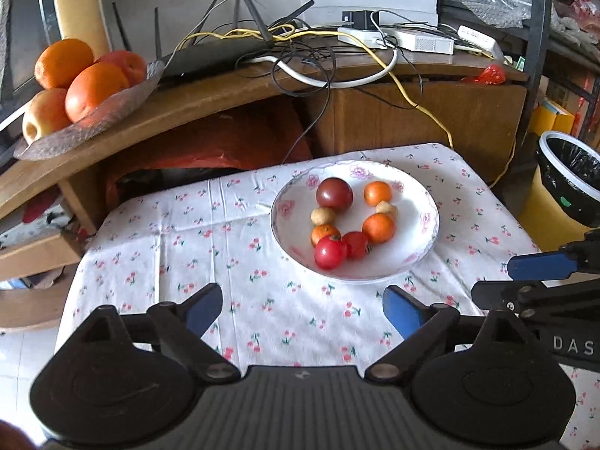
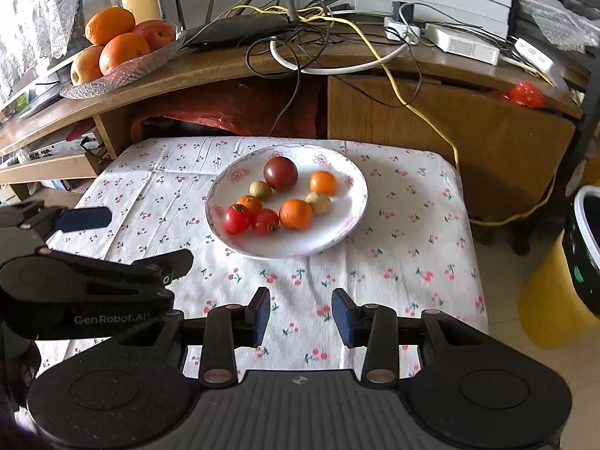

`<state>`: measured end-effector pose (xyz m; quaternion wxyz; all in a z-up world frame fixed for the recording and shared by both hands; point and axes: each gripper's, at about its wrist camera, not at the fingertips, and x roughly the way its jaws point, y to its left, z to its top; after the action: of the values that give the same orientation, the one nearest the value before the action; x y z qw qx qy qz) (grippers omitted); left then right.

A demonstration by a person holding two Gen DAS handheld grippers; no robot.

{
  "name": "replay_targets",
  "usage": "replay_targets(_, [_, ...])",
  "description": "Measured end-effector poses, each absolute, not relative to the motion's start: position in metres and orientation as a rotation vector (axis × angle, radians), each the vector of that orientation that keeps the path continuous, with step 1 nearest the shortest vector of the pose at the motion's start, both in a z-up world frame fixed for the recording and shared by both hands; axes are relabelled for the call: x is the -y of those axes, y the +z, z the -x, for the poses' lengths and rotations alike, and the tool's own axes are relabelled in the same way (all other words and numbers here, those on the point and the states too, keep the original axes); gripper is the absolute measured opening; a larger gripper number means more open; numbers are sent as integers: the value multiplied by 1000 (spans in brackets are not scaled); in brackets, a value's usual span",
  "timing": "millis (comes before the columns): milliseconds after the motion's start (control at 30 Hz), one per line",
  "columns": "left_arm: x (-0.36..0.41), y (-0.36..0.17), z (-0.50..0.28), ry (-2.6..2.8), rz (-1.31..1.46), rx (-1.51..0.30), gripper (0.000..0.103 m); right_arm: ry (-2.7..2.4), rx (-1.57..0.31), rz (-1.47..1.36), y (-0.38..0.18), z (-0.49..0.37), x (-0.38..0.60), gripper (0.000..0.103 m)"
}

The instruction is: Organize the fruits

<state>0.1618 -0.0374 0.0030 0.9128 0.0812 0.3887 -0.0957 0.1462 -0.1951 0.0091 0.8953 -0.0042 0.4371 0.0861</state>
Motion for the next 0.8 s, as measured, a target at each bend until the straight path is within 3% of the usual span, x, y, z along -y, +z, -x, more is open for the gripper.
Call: replay_targets(800, [31, 18, -93, -168, -145, -736, 103, 155, -890, -67, 14, -82, 196, 34])
